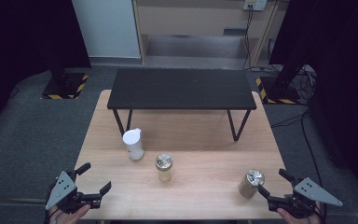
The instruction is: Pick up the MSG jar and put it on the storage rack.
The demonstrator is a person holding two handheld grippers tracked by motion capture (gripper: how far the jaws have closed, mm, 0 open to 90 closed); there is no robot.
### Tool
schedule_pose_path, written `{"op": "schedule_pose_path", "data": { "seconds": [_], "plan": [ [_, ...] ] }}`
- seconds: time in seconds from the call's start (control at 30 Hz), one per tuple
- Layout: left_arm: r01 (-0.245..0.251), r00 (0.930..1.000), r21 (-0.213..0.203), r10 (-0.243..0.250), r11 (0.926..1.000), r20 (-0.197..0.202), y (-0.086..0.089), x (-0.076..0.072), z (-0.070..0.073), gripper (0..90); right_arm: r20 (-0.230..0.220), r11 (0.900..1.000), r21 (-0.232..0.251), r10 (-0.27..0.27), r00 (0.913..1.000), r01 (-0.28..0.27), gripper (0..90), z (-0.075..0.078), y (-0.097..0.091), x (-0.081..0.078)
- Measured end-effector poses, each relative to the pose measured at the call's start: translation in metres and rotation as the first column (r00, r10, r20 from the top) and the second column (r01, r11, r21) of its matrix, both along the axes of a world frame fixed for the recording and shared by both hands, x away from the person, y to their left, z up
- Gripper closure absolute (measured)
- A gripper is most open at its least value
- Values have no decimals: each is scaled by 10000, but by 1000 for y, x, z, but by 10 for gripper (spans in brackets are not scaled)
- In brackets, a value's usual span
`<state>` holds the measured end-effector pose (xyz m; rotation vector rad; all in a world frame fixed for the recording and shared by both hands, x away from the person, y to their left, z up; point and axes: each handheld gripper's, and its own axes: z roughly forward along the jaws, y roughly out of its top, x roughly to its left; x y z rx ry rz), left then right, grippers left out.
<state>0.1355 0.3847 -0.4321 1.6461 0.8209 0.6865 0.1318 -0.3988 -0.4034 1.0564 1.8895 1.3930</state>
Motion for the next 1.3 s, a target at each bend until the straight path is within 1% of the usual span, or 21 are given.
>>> {"op": "schedule_pose_path", "data": {
  "seconds": [0.27, 0.33, 0.37, 0.43, 0.6, 0.67, 0.73, 0.77, 0.8, 0.83, 0.87, 0.9, 1.03, 1.1, 1.2, 1.3],
  "plan": [
    [-34, 10000, -60, 33, 10000, -37, 0, 0, 0, 2, -29, 9999, 116, 75, 10000, -75, 48, -1, -2, 2],
    [-38, 10000, -52, 38, 10000, -42, 0, 0, 0, 2, -87, 9999, 98, 98, 9999, -97, 48, -1, -2, 2],
    [-29, 10000, -30, 29, 10000, -23, 0, 0, 0, 2, -43, 9999, 40, 113, 9999, -113, 48, -1, -1, 1],
    [-4, 10000, 40, 4, 10000, -1, -1, 0, 0, 2, -22, 9999, 74, 127, 9999, -127, 48, -1, -1, 1],
    [-4, 10000, 9, 4, 10000, -24, 0, 0, 0, 3, -46, 9999, -50, 131, 9999, -131, 48, 1, 1, 1],
    [-12, 10000, -104, 11, 9999, -77, 1, 0, 0, 3, -35, 9999, -98, 121, 9999, -121, 48, 2, 2, 0],
    [-25, 10000, -50, 24, 10000, -81, 0, 0, 1, 3, -63, 9999, -107, 113, 9999, -113, 48, 2, 2, 0],
    [17, 9999, -135, -19, 9999, -140, 0, 0, 2, 3, -75, 9999, -104, 101, 9999, -102, 48, 2, 2, 1],
    [28, 9999, -40, -29, 10000, -121, 0, -1, 3, 3, -82, 9999, -101, 97, 9999, -98, 48, 2, 2, 1],
    [28, 9999, -40, -29, 10000, -121, 0, -1, 3, 4, -76, 9999, -103, 98, 9999, -99, 48, 2, 2, 1],
    [16, 9999, 132, -14, 9999, -117, -2, -2, 5, 4, -79, 9999, -108, 83, 9999, -84, 48, 2, 2, 1],
    [-8, 9999, 218, 11, 9998, -139, -3, -2, 6, 4, -93, 9999, -110, 79, 9999, -80, 48, 2, 2, 1],
    [-2, 9999, 235, 6, 9997, -167, -4, -2, 6, 4, -83, 9999, -102, 70, 9999, -70, 48, 2, 2, 0],
    [9, 9998, 317, -4, 9995, -174, -5, -1, 7, 4, -89, 9999, -140, -4, 10000, 3, 49, 2, 3, 0],
    [103, 9998, 351, -96, 9993, -178, -6, 2, 8, 5, -112, 9999, -159, -17, 9999, 15, 49, 3, 3, 0],
    [195, 9996, 232, -190, 9995, -221, -6, 5, 10, 4, -99, 9998, -196, -54, 9999, 52, 49, 3, 4, -1]
  ]
}}
